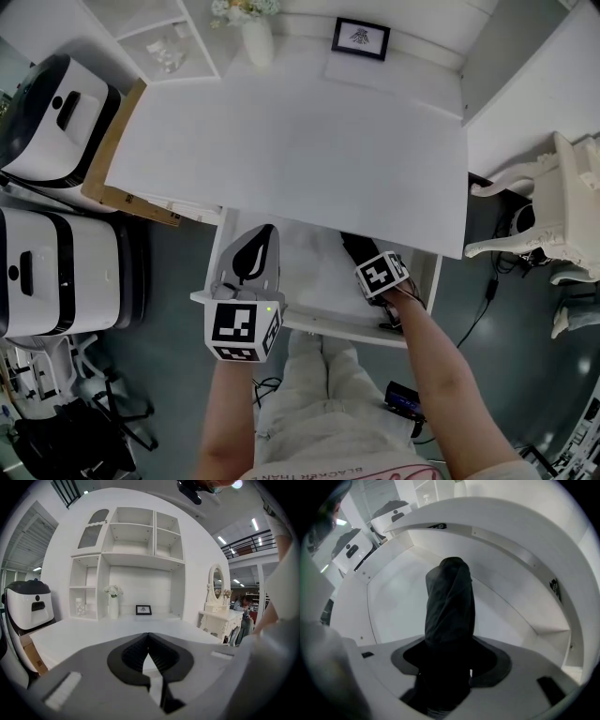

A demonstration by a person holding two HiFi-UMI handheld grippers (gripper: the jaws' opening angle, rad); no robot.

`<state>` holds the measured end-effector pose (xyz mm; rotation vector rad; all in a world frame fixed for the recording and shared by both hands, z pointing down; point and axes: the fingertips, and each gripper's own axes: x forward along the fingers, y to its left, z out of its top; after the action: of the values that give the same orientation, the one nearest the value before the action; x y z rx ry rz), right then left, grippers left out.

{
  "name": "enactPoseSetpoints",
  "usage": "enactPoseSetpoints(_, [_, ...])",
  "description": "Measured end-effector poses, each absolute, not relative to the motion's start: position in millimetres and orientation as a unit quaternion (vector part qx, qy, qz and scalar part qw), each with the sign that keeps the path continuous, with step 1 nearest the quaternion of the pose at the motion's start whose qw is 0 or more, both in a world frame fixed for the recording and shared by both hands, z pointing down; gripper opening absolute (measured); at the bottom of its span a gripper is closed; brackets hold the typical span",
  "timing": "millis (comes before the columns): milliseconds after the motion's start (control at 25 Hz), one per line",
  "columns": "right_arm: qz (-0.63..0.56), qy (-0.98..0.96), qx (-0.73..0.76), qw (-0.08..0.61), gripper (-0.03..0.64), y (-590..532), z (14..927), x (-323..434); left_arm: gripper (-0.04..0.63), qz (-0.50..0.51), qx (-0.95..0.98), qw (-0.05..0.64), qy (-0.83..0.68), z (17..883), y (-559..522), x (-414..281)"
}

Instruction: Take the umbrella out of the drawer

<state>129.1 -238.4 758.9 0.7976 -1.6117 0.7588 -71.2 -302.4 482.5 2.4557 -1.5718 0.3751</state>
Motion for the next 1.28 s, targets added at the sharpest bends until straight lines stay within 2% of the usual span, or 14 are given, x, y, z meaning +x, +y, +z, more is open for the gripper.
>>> enactPoseSetpoints(680, [0.228, -0.737, 0.235, 0.591, 0.265, -227, 727, 101, 0.008, 0.118, 0.821, 0.103, -0.549, 470, -313, -92])
enactPoseSetpoints(1280, [0.199, -0.765, 0.192, 0.582, 0.265, -225, 677, 87, 0.008, 0.096, 0.821, 0.079, -0.557, 439, -314, -95])
